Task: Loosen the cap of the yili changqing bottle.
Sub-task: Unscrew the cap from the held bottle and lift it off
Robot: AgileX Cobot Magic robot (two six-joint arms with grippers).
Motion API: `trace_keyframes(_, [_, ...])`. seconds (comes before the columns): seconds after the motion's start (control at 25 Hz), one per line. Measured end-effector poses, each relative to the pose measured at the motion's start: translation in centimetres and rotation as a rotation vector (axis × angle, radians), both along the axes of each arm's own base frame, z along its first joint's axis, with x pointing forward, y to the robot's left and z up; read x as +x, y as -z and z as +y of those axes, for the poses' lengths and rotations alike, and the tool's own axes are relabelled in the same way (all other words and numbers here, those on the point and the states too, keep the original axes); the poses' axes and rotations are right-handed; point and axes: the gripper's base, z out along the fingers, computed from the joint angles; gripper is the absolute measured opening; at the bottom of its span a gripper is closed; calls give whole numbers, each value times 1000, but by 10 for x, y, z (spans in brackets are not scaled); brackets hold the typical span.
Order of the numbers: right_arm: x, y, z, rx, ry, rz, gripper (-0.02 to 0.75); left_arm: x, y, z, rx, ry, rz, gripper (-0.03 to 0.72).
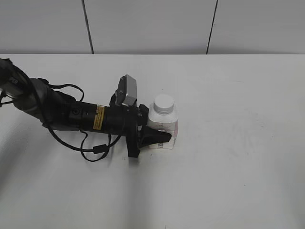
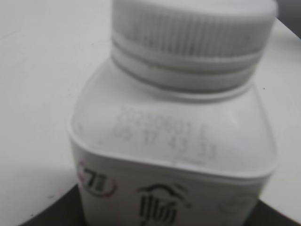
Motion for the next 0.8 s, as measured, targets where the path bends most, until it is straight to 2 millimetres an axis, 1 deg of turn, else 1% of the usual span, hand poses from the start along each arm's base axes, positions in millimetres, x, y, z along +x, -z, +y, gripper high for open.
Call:
trace_keyframes(0.28, [0, 0, 0, 0, 0, 0, 547, -1, 0, 0, -14, 8, 6, 349])
trace_keyframes(0.52, [0, 0, 1, 6, -4, 0, 547, -1, 0, 0, -16, 9, 6, 388])
trace_keyframes(0.8, [0, 0, 1, 9, -6, 0, 547, -2, 0, 0, -17, 16, 6, 393])
